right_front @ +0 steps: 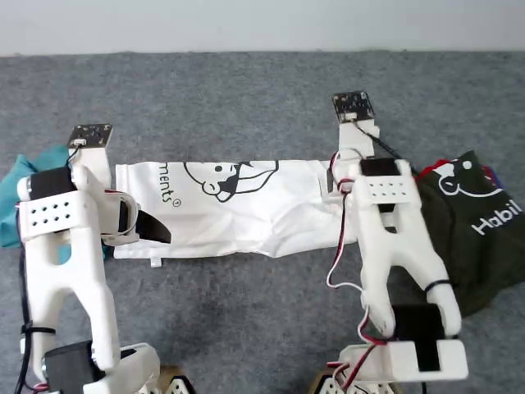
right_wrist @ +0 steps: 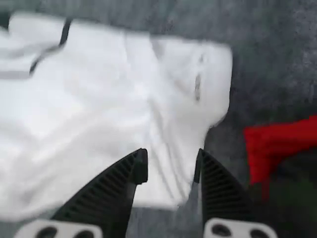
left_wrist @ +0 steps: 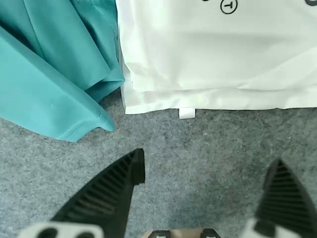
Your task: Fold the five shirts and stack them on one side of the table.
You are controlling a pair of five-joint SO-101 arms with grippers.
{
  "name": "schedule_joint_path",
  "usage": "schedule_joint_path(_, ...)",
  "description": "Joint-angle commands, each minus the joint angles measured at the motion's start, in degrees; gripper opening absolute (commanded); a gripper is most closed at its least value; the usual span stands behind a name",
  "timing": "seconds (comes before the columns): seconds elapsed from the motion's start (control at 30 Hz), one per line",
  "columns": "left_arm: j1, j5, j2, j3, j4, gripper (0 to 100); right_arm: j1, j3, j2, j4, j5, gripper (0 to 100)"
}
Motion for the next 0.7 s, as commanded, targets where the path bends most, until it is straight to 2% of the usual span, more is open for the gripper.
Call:
schedule_joint_path(0.0, 0.4, 0.2, -1.8, -0.1, -0.6, 36, -3.6, -3.0, -4.0, 14.2, 4.3, 16.6)
schedule_joint_path(0.07, 0.4, 0.2, -1.8, -0.1, -0.5, 36, -5.9, -2.9, -4.5, 18.8, 5.7, 16.5)
schedule_joint_path(0.17, 0.4, 0.2, -1.9, -0.1, -0.4, 36, -8.6, -2.9, -4.2, 19.5, 6.7, 16.5)
schedule_joint_path(0.47, 0.4, 0.3, -1.8, -0.1, -0.4, 36, -10.9, 2.3, 0.7, 5.8, 6.5, 16.5)
schedule_joint_path(0.67, 0.4, 0.3, -1.8, -0.1, -0.4, 36, -11.0, 2.0, 7.9, 1.8, 1.8, 16.5)
